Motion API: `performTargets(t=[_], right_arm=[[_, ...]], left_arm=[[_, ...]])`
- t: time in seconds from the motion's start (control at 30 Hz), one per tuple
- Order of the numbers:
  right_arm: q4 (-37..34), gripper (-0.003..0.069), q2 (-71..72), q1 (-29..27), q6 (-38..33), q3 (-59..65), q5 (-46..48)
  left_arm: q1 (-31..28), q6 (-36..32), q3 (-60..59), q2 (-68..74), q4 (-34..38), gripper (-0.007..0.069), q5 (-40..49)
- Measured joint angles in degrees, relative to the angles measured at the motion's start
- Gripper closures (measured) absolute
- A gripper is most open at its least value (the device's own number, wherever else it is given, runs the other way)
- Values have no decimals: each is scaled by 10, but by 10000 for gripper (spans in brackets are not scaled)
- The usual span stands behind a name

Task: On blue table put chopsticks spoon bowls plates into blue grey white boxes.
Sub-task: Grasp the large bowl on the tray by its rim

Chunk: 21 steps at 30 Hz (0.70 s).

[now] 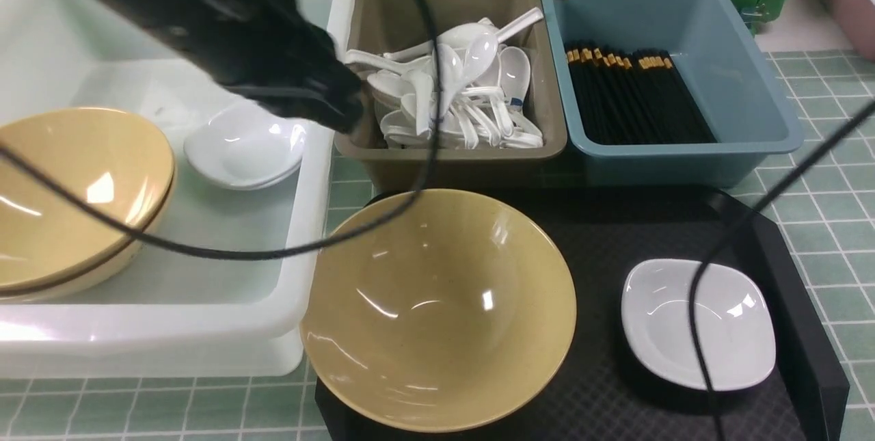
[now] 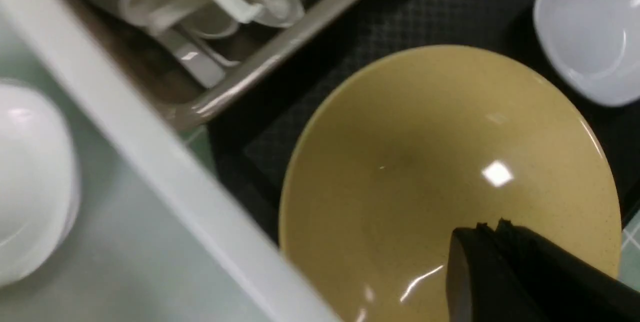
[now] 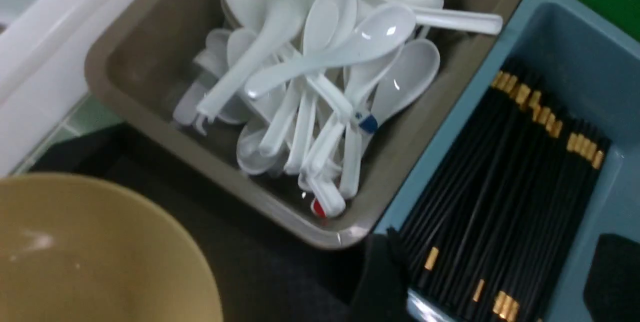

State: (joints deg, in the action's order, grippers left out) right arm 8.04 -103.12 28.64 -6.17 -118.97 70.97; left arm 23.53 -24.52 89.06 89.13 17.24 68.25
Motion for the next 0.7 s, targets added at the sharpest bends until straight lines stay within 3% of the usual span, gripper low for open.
performTargets(t=[0.23, 0.43, 0.53, 0.7], right_arm=[[-27, 116, 98, 11, -13, 94, 8], [-45, 116, 198, 12, -18, 265, 10], [-43, 116, 242, 12, -19, 359, 11], [-43, 116, 273, 12, -19, 431, 4]], left_arm=[[81, 36, 56, 97, -95, 598, 10], [90, 70, 66, 151, -154, 446, 8], [89, 81, 67, 176, -184, 330, -5], [89, 98, 67, 207, -215, 279, -29]])
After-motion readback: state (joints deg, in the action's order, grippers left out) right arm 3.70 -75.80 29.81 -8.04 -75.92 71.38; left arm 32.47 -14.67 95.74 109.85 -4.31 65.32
